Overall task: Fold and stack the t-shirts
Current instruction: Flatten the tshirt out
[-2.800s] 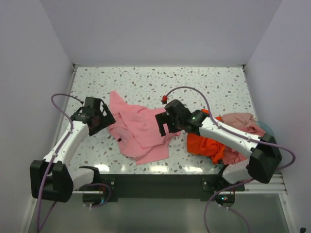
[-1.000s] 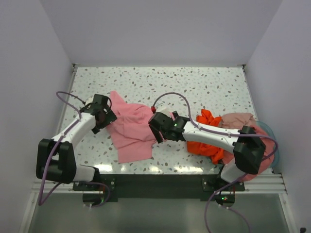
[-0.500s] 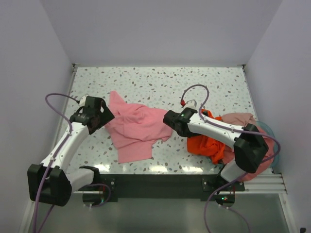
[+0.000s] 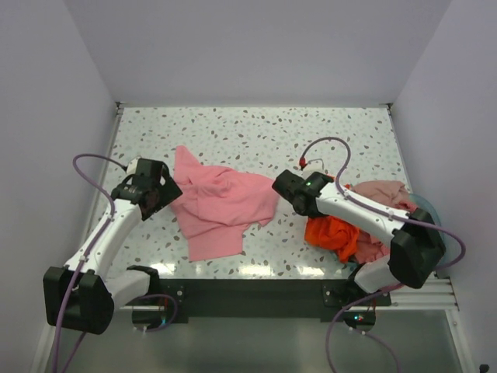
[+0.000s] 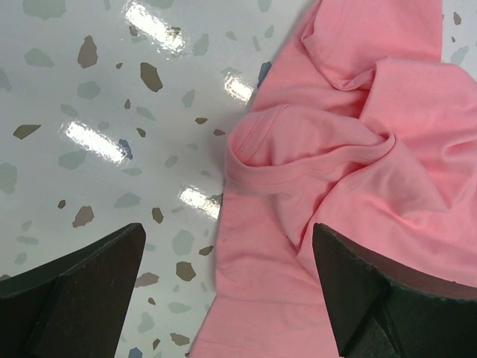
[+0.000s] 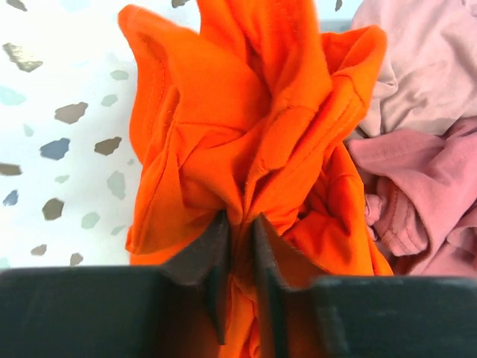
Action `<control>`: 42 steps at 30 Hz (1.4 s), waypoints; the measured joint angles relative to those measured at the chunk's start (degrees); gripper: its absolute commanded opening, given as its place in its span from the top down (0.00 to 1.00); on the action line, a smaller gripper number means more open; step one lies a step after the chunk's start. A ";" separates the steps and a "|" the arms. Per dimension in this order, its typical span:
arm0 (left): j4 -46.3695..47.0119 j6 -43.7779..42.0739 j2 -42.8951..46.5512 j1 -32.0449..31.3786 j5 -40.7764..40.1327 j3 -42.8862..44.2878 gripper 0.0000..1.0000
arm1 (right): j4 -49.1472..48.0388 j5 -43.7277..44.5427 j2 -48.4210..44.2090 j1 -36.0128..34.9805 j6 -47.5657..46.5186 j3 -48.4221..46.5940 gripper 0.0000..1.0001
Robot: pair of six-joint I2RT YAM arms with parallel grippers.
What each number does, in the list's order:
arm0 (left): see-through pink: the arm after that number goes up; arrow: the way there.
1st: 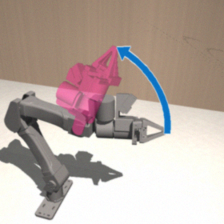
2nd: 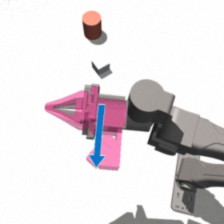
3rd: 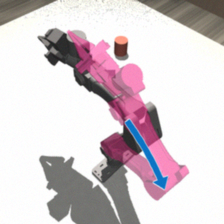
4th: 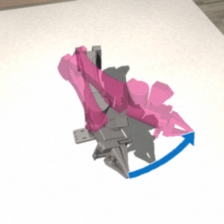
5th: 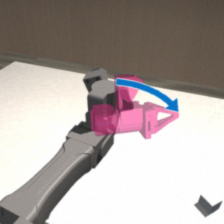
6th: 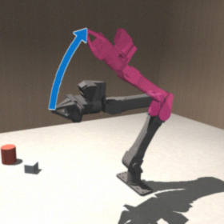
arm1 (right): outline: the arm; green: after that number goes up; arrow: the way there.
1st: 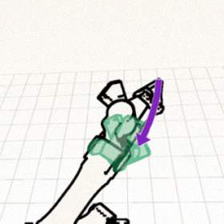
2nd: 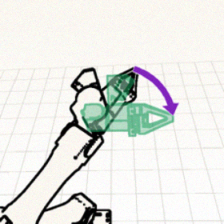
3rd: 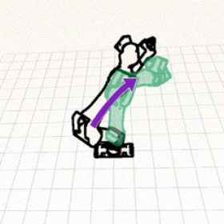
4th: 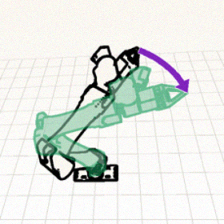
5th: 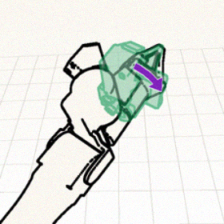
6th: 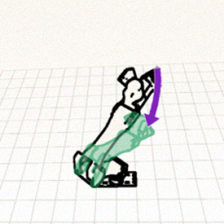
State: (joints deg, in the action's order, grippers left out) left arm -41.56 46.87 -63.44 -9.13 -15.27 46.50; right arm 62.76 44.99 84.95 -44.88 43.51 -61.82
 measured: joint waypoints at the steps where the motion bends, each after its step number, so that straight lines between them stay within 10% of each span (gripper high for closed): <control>1: -0.02 0.00 0.02 0.00 0.00 -0.13 0.00 | 0.15 -0.33 -1.01 0.00 -0.31 -0.24 1.00; 8: -0.09 -0.02 0.02 0.00 0.07 -0.33 0.00 | 5.64 2.05 -6.03 1.68 2.34 -7.06 1.00; 14: -0.07 -0.20 0.02 0.00 0.52 -0.33 0.00 | 9.86 9.03 -13.33 16.85 7.72 -10.58 1.00; 20: -0.02 -0.83 -0.28 0.00 1.18 -0.33 0.00 | 12.02 11.52 -18.84 29.77 8.20 -3.76 1.00; 32: -0.42 -1.66 -1.64 0.00 1.36 -0.11 0.00 | 0.98 2.45 -13.66 32.22 5.25 14.95 1.00; 42: -0.50 -2.14 -2.12 0.00 1.86 0.17 0.00 | 0.42 1.53 -16.31 32.68 5.33 13.94 0.58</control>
State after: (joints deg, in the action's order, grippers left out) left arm -42.06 44.73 -65.56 -9.13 -13.41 46.68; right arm 63.18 46.52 68.64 -12.21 48.84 -47.88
